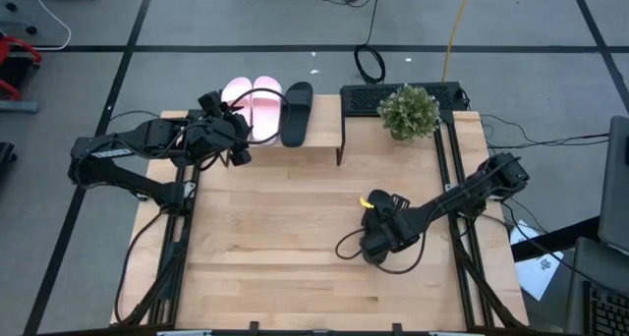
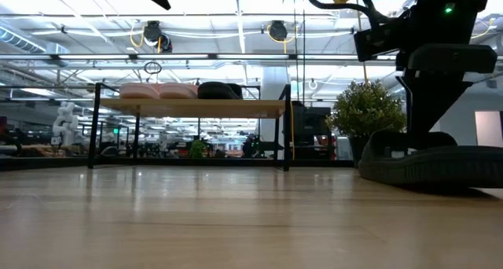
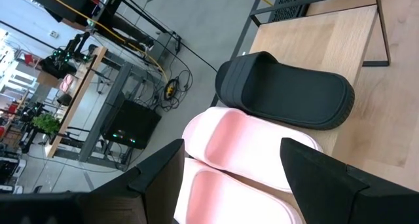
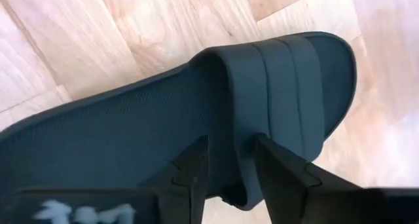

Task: Pick and place slides into the shelf
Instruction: Put the black slide on the shelf

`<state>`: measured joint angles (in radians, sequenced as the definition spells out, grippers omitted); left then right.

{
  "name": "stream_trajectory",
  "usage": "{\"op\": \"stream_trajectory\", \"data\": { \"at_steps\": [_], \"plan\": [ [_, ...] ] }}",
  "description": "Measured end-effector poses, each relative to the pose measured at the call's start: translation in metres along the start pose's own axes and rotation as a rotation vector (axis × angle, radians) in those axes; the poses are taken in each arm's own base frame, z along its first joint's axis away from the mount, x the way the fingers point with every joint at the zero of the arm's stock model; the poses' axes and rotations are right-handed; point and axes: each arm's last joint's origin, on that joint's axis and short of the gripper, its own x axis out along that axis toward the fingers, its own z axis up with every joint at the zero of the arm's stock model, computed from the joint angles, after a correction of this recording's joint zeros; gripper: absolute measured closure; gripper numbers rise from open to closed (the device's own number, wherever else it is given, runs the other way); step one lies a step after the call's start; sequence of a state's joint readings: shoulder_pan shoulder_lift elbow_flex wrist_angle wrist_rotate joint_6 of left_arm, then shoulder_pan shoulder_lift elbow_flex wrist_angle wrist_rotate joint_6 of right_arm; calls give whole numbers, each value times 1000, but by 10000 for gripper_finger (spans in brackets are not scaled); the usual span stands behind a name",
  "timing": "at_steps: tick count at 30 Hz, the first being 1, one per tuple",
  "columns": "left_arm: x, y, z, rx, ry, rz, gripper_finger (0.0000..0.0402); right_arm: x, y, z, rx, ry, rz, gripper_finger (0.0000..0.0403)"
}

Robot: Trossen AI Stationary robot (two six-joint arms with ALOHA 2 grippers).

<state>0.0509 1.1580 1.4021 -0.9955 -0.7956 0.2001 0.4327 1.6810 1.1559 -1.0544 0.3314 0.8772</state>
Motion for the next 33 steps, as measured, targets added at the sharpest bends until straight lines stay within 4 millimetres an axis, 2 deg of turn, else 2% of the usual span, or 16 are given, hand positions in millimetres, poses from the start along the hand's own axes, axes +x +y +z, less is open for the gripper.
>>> {"op": "stream_trajectory", "data": {
  "at_steps": [10,22,33],
  "plan": [
    [0,0,0,0,0,0,144,2,-6,4,19,39,-9,282],
    [0,0,0,1,0,0,144,2,-15,-4,53,108,-97,282],
    [0,0,0,1,0,0,144,3,-16,-1,43,15,-150,282]
  ]
}}
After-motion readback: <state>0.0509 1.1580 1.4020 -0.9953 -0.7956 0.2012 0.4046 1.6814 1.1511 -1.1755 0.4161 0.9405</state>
